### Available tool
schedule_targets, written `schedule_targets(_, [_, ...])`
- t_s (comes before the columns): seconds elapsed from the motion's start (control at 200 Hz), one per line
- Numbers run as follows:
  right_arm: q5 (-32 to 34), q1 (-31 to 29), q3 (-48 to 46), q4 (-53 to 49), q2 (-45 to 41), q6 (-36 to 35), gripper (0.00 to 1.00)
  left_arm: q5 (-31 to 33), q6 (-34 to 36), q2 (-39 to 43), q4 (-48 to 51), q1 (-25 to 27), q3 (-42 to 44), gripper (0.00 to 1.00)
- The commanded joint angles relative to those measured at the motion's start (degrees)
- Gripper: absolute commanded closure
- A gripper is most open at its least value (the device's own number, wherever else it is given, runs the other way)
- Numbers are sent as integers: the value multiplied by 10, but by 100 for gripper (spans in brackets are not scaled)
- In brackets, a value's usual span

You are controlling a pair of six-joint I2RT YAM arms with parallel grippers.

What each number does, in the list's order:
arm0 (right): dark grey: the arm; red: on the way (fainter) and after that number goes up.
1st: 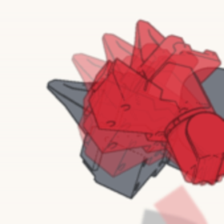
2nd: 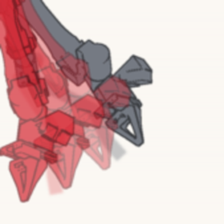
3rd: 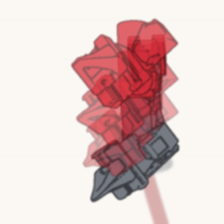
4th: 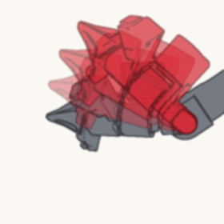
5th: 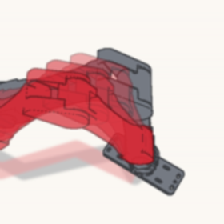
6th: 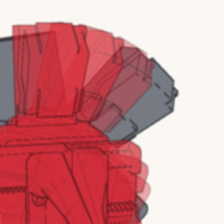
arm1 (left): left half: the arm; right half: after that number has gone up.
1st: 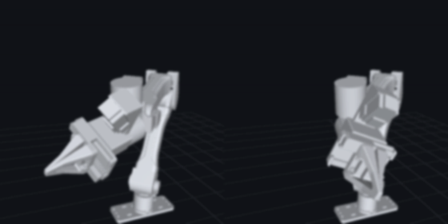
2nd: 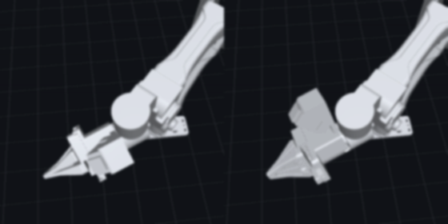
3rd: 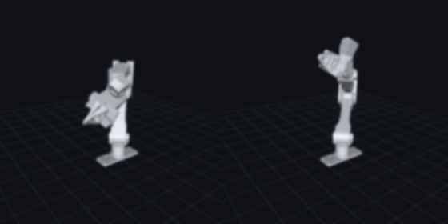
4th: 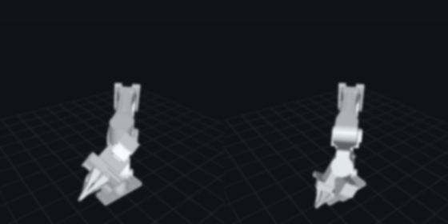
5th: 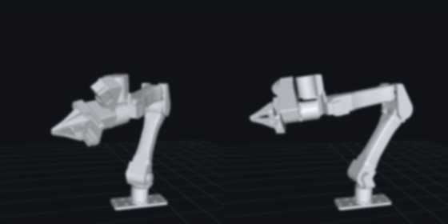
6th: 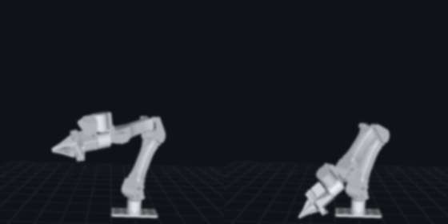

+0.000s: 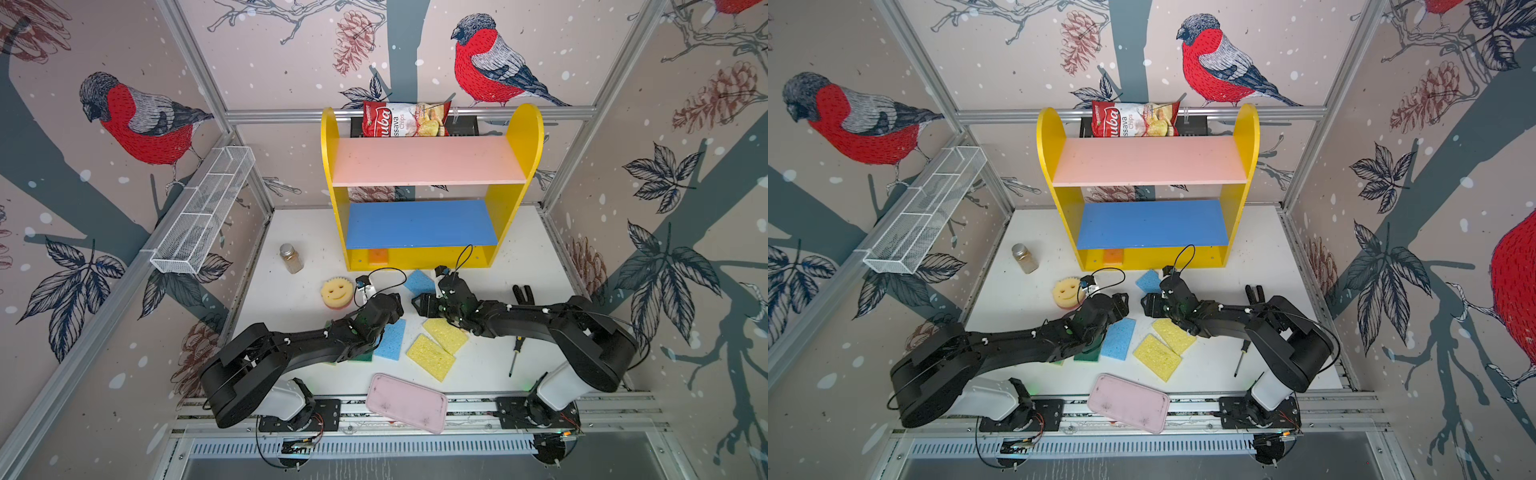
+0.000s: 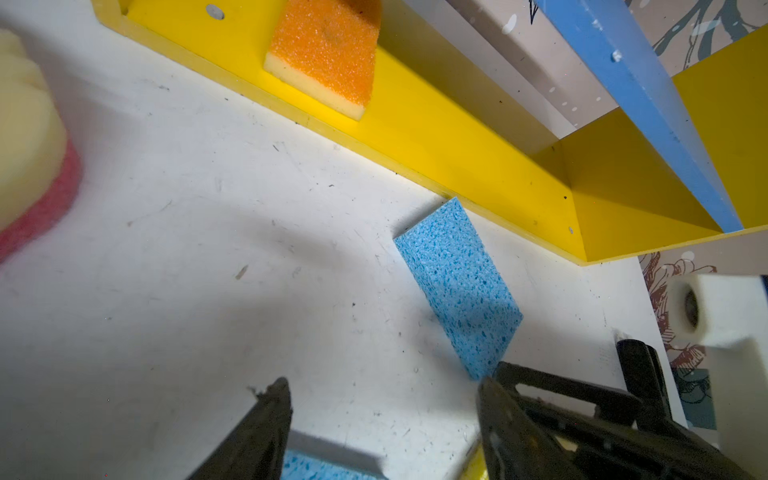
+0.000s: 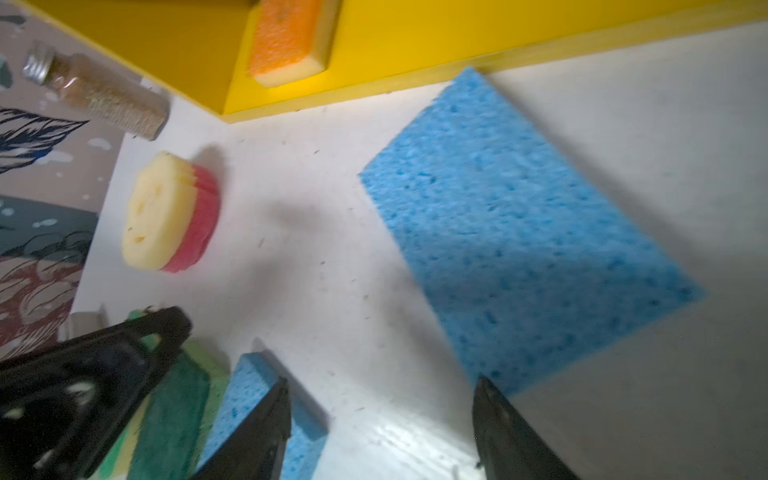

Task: Place and organize the cleaning sponges onto the shelf
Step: 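Move the right gripper back over the blue sponge nearest the shelf, then grasp the blue sponge with the right gripper and lift it upright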

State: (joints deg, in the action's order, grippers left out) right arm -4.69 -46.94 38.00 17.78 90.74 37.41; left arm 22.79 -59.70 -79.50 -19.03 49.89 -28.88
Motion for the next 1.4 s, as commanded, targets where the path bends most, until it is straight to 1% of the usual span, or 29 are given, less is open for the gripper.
schedule_targets(0.0, [16, 2, 0, -9, -34, -20, 31, 14, -9, 15, -27, 1, 9, 30])
schedule_targets(0.095, [54, 31, -14, -38, -79, -46, 31, 14, -14, 27, -22, 1, 15, 30])
schedule_targets(0.18, [53, 77, -18, -56, -96, -60, 30, 10, -20, 35, -23, 3, 21, 30])
schedule_targets(0.295, [47, 121, -15, -59, -84, -73, 31, 3, -27, 44, -16, 11, 29, 30])
schedule_targets(0.405, [45, 133, 3, -51, -45, -80, 31, 1, -32, 59, 1, 14, 35, 30])
schedule_targets(0.535, [30, 128, 22, -27, 6, -80, 31, 8, -31, 90, 23, 14, 42, 30])
schedule_targets(0.755, [36, 103, 47, -7, 70, -78, 31, 31, -31, 143, 68, 14, 46, 30])
schedule_targets(0.925, [33, 49, 54, 0, 84, -55, 31, 48, -35, 168, 95, 14, 51, 29])
schedule_targets(1.01, [23, 14, 57, 10, 87, -40, 31, 49, -40, 176, 91, 14, 62, 29])
schedule_targets(1.09, [26, -7, 61, 11, 86, -37, 31, 51, -41, 181, 88, 14, 68, 29])
schedule_targets(1.185, [38, -2, 65, 0, 75, -33, 31, 49, -42, 181, 92, 14, 66, 29])
schedule_targets(1.286, [56, 17, 67, -18, 62, -36, 31, 47, -38, 180, 89, 14, 66, 29])
schedule_targets(1.396, [55, 38, 79, -31, 68, -26, 31, 48, -42, 178, 84, 14, 70, 29])
